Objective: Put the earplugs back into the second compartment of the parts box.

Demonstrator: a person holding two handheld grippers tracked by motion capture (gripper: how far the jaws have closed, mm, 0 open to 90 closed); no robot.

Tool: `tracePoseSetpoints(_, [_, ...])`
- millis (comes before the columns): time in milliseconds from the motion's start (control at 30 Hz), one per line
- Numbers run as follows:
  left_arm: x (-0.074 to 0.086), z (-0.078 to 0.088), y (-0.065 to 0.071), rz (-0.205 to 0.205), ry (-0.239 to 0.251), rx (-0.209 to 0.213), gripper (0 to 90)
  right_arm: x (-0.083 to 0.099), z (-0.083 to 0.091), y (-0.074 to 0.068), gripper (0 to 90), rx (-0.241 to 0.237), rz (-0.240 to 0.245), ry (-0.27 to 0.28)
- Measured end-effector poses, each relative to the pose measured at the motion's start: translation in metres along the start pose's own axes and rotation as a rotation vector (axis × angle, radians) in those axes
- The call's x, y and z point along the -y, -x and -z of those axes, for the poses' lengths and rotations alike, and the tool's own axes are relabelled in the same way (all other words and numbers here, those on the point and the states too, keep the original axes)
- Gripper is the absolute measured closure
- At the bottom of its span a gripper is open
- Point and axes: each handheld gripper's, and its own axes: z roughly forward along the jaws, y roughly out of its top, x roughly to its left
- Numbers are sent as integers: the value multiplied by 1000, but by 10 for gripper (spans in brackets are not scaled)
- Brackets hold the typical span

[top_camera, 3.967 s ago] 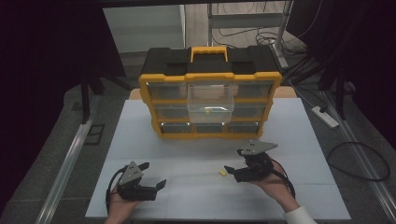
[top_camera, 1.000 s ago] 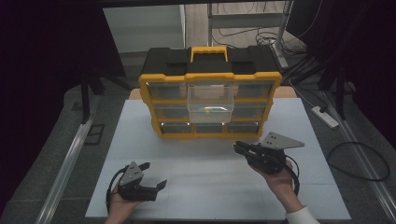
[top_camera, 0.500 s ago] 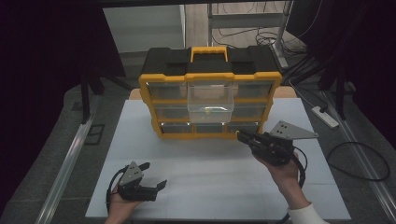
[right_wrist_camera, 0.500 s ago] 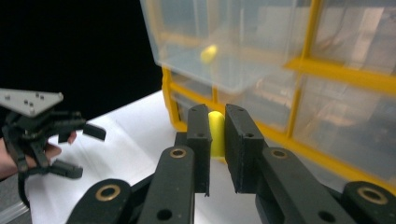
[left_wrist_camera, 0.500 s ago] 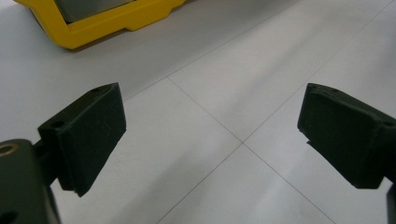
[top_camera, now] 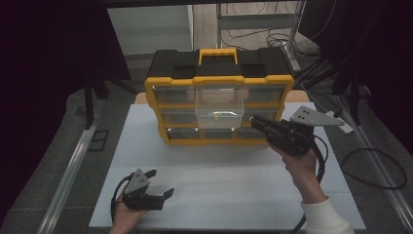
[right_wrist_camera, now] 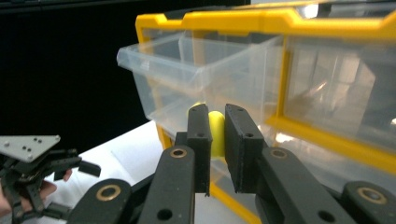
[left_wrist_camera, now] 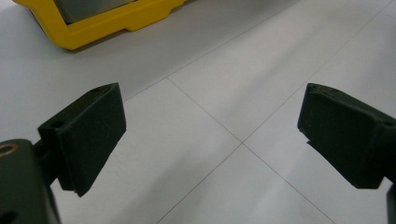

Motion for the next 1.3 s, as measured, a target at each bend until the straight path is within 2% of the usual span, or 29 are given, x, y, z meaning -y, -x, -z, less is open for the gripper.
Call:
tracePoseSetpoints(200, [0,0,0,0,2,0,78,-15,-10,3,804,-3,7,2])
tracePoseSetpoints(567, [0,0,0,1,3,-1,78,-41,-26,2,803,-17,19,41])
tracePoseSetpoints(800, [0,1,0,2,6,-3,78,-54,-55,1,803,-15,40,-7])
tracePoseSetpoints(1033, [0,1,-1,1,3,-1,78,-63,-71,-6,793,-28,75,-38])
tracePoseSetpoints(1067, [0,1,-1,2,4,1,78,-63,-72,-7,776,-32,78,-48])
tracePoseSetpoints(1100, [0,1,-1,4,6,1,78,-63,-74,-8,707,-45,85,-59])
tracePoseSetpoints(1200, [0,1,-1,4,7,2,78,-60,-73,-12,485,-26,113,-67])
tracePoseSetpoints(1300, [-1,0,-1,6,6,3,78,-56,-63,-14,380,-9,122,-51])
